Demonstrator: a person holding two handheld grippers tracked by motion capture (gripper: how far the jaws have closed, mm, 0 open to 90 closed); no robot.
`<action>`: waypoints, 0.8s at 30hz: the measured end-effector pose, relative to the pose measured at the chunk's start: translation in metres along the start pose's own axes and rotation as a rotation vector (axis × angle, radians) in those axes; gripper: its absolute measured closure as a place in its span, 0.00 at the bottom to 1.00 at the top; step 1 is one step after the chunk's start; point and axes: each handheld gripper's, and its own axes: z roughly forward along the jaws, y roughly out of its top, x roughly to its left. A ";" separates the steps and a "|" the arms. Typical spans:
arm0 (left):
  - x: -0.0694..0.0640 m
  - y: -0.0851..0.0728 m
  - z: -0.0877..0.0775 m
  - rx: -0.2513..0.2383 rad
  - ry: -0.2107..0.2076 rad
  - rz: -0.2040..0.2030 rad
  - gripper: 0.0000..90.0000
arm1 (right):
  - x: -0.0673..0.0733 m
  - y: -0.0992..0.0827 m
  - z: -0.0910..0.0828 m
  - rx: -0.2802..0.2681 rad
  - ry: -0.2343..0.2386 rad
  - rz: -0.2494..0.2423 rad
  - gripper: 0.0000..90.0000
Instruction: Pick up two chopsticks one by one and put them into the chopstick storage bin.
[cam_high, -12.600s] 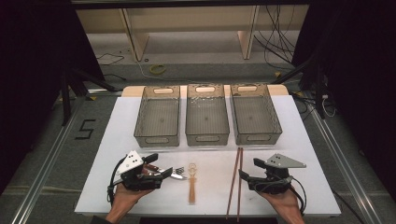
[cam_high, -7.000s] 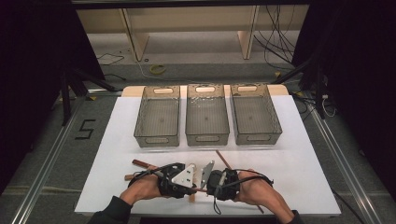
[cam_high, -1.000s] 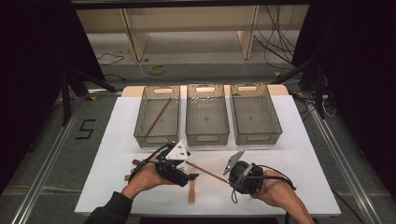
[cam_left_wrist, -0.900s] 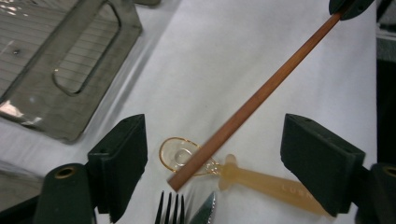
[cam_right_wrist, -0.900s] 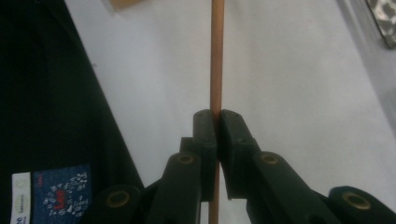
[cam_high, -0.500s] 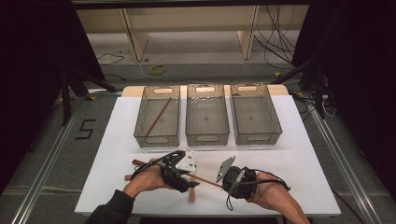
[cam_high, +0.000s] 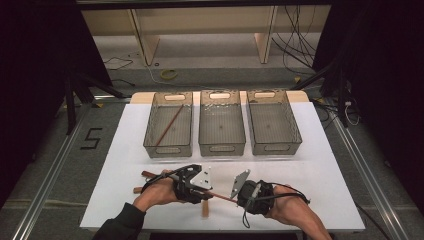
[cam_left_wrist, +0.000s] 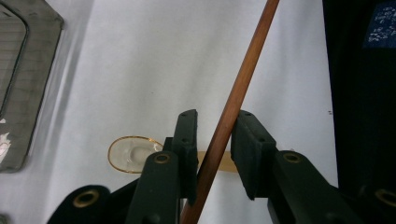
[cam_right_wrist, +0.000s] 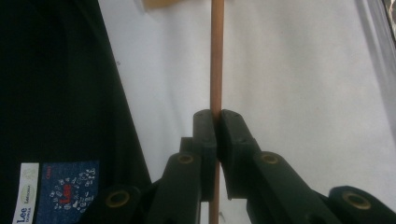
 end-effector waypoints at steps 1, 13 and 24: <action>0.000 0.000 0.000 0.007 -0.007 0.002 0.80 | 0.000 0.000 0.000 -0.002 0.000 0.000 0.95; -0.006 0.000 0.001 0.027 -0.092 0.033 0.89 | -0.003 -0.005 0.000 -0.024 -0.004 -0.033 0.92; 0.006 -0.006 -0.006 0.006 -0.016 -0.091 0.92 | -0.021 -0.014 -0.022 -0.138 -0.031 0.110 0.59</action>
